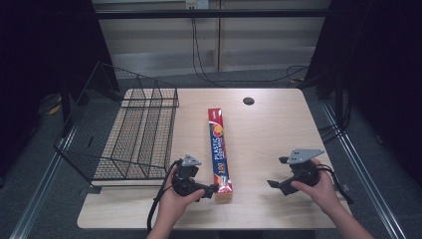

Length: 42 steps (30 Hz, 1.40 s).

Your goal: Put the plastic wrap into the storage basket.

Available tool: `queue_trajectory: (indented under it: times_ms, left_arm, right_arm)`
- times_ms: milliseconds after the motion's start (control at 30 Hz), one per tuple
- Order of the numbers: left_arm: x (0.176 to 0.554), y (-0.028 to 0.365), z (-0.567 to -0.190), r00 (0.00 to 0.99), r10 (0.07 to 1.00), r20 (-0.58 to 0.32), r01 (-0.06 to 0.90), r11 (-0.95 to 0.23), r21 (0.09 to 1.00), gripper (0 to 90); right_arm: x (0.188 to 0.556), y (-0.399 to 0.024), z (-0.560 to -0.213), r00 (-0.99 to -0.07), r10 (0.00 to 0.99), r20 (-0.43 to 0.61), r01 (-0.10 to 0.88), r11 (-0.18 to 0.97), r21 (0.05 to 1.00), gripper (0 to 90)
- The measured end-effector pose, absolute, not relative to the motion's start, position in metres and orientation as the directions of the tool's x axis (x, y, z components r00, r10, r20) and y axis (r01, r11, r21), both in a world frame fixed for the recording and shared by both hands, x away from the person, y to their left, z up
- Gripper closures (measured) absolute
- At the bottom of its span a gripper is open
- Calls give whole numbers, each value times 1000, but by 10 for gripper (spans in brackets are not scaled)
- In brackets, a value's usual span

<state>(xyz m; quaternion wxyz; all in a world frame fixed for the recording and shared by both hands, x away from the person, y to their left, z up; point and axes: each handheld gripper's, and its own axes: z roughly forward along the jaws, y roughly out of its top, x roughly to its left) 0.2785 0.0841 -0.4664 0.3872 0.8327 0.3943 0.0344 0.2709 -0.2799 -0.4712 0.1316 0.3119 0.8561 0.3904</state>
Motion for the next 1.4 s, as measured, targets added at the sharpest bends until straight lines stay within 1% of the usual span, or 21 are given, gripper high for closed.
queue_trajectory:
  times_ms: [300, 367, 400, 467, 633, 900, 1000, 1067, 1200, 1367, 1400]
  left_arm:
    - [282, 85, -463, 687, 680, -257, 638, -395, 661, 30]
    - [283, 84, -462, 672, 691, -264, 645, -372, 668, 29]
    - [284, 84, -460, 681, 685, -259, 641, -387, 663, 28]
    - [285, 81, -458, 664, 700, -262, 652, -372, 660, 28]
    - [294, 75, -452, 644, 718, -263, 661, -350, 664, 28]
    - [315, 63, -445, 596, 750, -285, 704, -319, 634, 32]
    - [320, 62, -444, 595, 751, -285, 706, -319, 633, 36]
    - [324, 61, -442, 599, 755, -266, 701, -334, 631, 37]
    - [331, 57, -440, 592, 764, -256, 696, -325, 640, 54]
    - [341, 52, -438, 581, 771, -260, 713, -329, 619, 88]
    - [342, 50, -438, 565, 781, -265, 721, -312, 619, 89]
  right_arm:
    - [271, -282, -471, -764, 645, 17, 432, 492, 756, 41]
    - [272, -282, -471, -765, 644, 16, 434, 497, 752, 40]
    - [272, -283, -472, -771, 637, 17, 433, 504, 747, 40]
    - [271, -283, -471, -770, 638, 14, 430, 503, 750, 40]
    - [269, -282, -471, -770, 638, 13, 425, 497, 756, 43]
    - [268, -284, -469, -766, 643, 11, 422, 490, 763, 43]
    - [268, -285, -469, -771, 637, 12, 418, 492, 764, 44]
    - [268, -285, -468, -768, 641, 7, 415, 489, 767, 43]
    - [267, -285, -469, -769, 639, 16, 417, 483, 770, 44]
    - [267, -286, -468, -769, 640, 16, 415, 479, 774, 44]
    - [268, -286, -468, -767, 642, 13, 412, 477, 776, 44]
